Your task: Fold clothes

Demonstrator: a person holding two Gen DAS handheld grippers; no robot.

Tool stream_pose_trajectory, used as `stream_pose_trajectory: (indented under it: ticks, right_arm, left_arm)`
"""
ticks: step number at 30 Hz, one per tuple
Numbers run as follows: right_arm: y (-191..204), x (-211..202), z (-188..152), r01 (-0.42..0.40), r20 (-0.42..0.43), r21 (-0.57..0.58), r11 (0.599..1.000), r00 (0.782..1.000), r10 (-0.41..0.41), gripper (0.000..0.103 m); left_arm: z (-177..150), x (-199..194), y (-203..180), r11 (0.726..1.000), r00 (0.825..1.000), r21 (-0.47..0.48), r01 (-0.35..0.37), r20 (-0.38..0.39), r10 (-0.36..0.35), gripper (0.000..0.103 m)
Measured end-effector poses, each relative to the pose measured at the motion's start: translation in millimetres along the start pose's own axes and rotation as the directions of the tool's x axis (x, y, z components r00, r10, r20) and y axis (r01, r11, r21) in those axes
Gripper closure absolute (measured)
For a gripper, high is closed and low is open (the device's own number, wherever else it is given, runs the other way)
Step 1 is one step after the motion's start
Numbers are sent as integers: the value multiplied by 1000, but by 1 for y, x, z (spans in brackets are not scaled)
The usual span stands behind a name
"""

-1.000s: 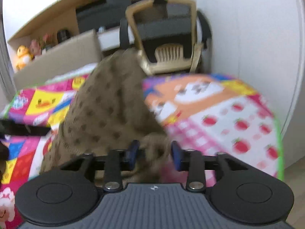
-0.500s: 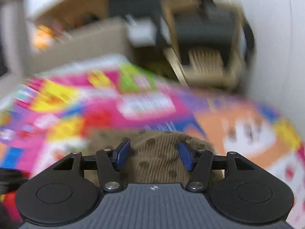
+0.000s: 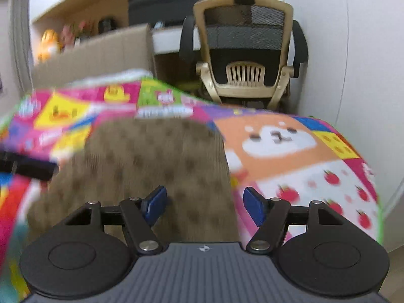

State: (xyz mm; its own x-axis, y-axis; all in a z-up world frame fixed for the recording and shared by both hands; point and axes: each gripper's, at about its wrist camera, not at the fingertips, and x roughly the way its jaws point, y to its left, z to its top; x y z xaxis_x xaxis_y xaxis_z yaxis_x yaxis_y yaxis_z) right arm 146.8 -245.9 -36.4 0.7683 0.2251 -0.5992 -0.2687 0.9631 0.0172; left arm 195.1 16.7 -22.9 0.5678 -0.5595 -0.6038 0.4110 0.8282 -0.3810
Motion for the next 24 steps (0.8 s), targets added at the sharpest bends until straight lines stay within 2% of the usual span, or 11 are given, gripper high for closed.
stream_pose_trajectory:
  ticks: [3, 6, 9, 11, 13, 16, 17, 19, 20, 23, 24]
  right_arm:
    - [1, -2, -16, 10, -10, 4, 1000, 1000, -10, 32]
    - [0, -2, -13, -16, -19, 62, 998, 1000, 18, 32]
    - [10, -3, -16, -9, -7, 40, 999, 1000, 9, 32]
    - [12, -2, -16, -7, -3, 31, 999, 1000, 8, 32]
    - [12, -2, -17, -15, -3, 36, 999, 1000, 15, 32]
    - [11, -2, -18, -17, -3, 45, 999, 1000, 18, 32]
    - [11, -2, -18, -13, -1, 43, 999, 1000, 13, 31]
    - [10, -4, -16, -11, 1, 38, 999, 1000, 11, 27]
    - [9, -5, -16, -11, 3, 35, 999, 1000, 11, 22]
    - [-4, -18, -3, -88, 55, 38, 995, 995, 86, 4]
    - [-9, -22, 5, -107, 88, 39, 994, 991, 103, 1]
  left_arm:
    - [-14, 3, 1, 997, 996, 44, -69, -49, 71, 6]
    - [-23, 2, 6, 987, 986, 68, -145, -73, 150, 6]
    - [-15, -16, 8, 986, 987, 58, -159, -9, 160, 6]
    - [-1, -30, 4, 992, 992, 50, -116, 65, 112, 6]
    - [13, -33, -6, 998, 993, 58, -28, 115, 22, 7]
    - [29, -20, -29, 989, 980, 112, 96, 163, -113, 6]
    - [32, -10, -33, 986, 980, 128, 103, 157, -122, 6]
    - [34, 24, -33, 991, 992, 113, 68, 98, -79, 6]
    - [33, 40, -29, 994, 997, 94, 54, 52, -59, 6]
    - [27, 58, -27, 990, 999, 137, 32, 27, -36, 6]
    - [28, 58, -29, 989, 999, 145, 29, 23, -33, 6]
